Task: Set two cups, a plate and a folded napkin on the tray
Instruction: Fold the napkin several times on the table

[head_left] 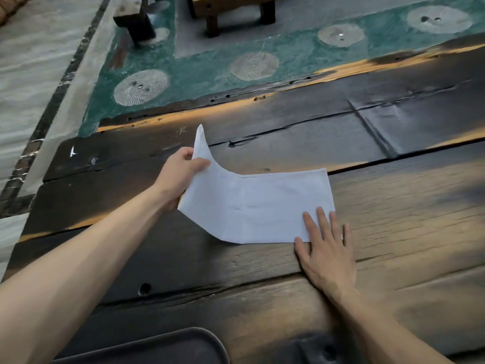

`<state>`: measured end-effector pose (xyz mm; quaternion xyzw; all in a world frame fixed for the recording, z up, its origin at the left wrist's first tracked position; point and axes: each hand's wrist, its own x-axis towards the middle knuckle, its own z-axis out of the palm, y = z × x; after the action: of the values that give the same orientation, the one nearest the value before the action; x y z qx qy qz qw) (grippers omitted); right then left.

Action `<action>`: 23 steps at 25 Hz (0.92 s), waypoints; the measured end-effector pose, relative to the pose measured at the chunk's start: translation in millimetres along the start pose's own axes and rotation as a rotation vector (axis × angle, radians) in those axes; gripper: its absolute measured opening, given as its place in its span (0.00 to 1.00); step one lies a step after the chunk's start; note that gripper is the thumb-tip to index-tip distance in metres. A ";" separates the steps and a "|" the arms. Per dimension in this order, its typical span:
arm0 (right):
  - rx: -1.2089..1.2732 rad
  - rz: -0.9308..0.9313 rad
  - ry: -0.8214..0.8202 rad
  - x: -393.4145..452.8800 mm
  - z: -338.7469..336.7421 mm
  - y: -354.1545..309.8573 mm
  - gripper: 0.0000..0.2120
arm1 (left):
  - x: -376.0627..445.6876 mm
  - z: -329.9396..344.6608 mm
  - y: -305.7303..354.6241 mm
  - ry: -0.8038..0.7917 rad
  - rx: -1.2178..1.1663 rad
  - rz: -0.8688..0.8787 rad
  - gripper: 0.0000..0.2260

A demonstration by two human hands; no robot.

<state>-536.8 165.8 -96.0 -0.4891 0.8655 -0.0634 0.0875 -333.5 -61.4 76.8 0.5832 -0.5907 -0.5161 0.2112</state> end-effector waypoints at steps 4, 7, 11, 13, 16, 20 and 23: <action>0.017 0.066 0.018 -3.8 -4.8 -1.9 0.33 | -10.2 51.0 31.3 -0.039 -0.046 0.049 0.05; 0.053 0.028 -0.006 -9.4 -10.0 6.5 0.33 | -10.6 92.0 42.2 -0.073 -0.002 0.087 0.04; 0.009 -0.013 -0.022 -21.7 -17.5 42.6 0.34 | -5.5 149.4 31.8 -0.168 0.081 0.046 0.08; 0.002 0.015 -0.021 -23.6 -20.8 53.5 0.35 | -4.5 174.1 18.8 -0.200 0.126 0.026 0.09; 0.000 0.032 -0.023 -20.5 -19.4 53.9 0.33 | -2.5 206.0 -3.1 -0.216 0.191 0.009 0.10; 0.000 0.021 0.021 -21.2 -16.4 54.5 0.32 | -1.1 235.2 -21.3 -0.217 0.223 0.004 0.10; 0.010 0.035 0.035 -22.2 -14.0 55.2 0.33 | -1.6 253.1 -28.3 -0.222 0.280 0.036 0.09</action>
<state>-574.7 213.4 -91.2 -0.4722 0.8750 -0.0750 0.0758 -535.3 38.1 -42.5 0.5357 -0.6870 -0.4859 0.0707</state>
